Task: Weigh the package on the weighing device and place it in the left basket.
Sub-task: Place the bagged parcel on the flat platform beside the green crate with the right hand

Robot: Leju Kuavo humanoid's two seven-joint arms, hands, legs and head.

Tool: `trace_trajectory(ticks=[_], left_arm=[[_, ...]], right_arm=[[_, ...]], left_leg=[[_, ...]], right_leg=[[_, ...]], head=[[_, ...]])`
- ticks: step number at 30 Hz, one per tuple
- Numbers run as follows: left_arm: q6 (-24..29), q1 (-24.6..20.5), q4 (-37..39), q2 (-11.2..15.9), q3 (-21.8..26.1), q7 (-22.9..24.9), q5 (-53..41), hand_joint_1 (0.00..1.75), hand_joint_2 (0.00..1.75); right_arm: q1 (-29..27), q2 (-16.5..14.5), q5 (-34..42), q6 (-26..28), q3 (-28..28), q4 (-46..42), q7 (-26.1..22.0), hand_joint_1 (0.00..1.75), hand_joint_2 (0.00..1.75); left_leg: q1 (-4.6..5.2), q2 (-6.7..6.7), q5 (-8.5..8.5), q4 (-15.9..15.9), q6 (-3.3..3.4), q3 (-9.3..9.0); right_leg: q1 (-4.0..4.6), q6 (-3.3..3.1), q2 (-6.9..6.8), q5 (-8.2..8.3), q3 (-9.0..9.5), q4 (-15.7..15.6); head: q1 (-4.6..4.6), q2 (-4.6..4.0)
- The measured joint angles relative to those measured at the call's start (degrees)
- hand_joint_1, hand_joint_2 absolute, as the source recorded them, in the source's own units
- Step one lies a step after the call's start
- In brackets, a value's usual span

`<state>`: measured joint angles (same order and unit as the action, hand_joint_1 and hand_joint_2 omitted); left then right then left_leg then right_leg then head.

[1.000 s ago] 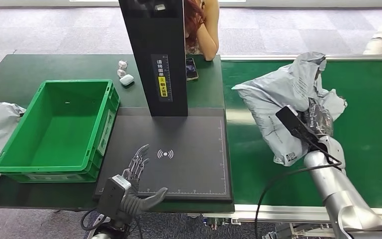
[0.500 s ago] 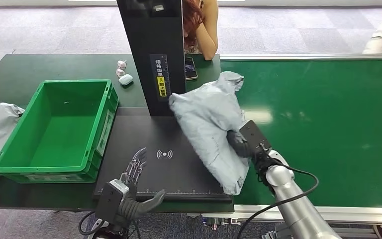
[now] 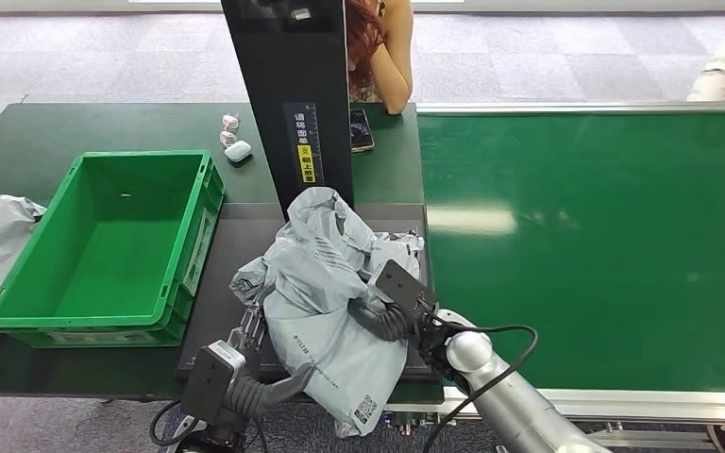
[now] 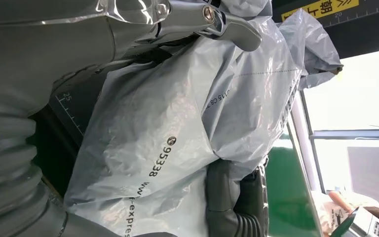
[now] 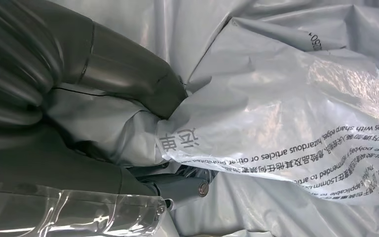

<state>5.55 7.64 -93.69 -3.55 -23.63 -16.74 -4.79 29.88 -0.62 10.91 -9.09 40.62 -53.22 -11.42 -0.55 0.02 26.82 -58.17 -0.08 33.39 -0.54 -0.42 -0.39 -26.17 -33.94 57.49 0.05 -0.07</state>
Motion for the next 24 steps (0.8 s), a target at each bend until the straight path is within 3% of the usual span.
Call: trace_trajectory(ticks=[1, 5, 12, 15, 20, 24], left_arm=[[0.1, 0.0, 0.0, 0.0, 0.0, 0.0, 0.0, 0.0, 1.75], [0.6, -0.1, -0.1, 0.1, 0.0, 0.0, 0.0, 0.0, 1.75], [3.9, -0.3, -0.5, 0.1, 0.0, -0.2, -0.9, 0.0, 1.75], [11.7, -0.4, -1.1, 0.3, 0.2, -1.3, -7.0, 0.0, 1.75], [29.4, -0.2, -5.0, 0.5, 2.9, -3.9, -22.7, 0.0, 1.75], [34.3, 0.9, -10.4, -1.7, 8.3, -11.6, -30.6, 0.0, 1.75]], right_arm=[[0.4, -0.1, 0.0, 0.4, 0.6, 0.1, 0.1, 1.75, 1.75], [2.6, -1.0, -1.4, 5.8, 3.4, 1.3, 0.4, 0.0, 1.75], [5.4, -2.3, -5.0, 18.3, 4.7, 4.8, -2.0, 0.0, 1.75], [5.0, -2.3, -6.1, 20.0, 3.3, 5.1, -3.6, 0.0, 1.75], [1.9, -2.2, -7.7, 19.8, -0.6, 3.0, -4.5, 0.0, 1.75], [-0.5, -2.2, -8.2, 17.2, -2.7, 1.8, -4.9, 0.0, 1.75]], left_leg=[[0.0, 0.0, 0.0, 0.0, 0.0, 0.0], [0.0, 0.0, -0.03, 0.0, -0.05, 0.0], [0.0, -0.02, -0.06, 0.0, -0.1, 0.0], [0.0, -0.02, -0.06, 0.0, -0.1, 0.01], [-0.01, -0.02, -0.04, 0.0, -0.12, 0.02], [-0.02, -0.02, -0.04, 0.0, -0.12, 0.03]], right_leg=[[0.0, 0.0, 0.0, 0.0, 0.0, 0.0], [0.01, -0.02, 0.01, 0.02, -0.02, 0.0], [0.02, -0.03, -0.01, 0.02, -0.03, 0.0], [0.02, -0.03, -0.01, 0.02, -0.04, 0.0], [0.03, -0.04, -0.01, 0.02, -0.04, 0.0], [0.04, -0.04, -0.01, 0.01, -0.05, 0.0]], head=[[0.0, 0.0], [-0.01, 0.0], [0.0, 0.0], [0.0, 0.0], [0.0, 0.0], [0.0, 0.0]])
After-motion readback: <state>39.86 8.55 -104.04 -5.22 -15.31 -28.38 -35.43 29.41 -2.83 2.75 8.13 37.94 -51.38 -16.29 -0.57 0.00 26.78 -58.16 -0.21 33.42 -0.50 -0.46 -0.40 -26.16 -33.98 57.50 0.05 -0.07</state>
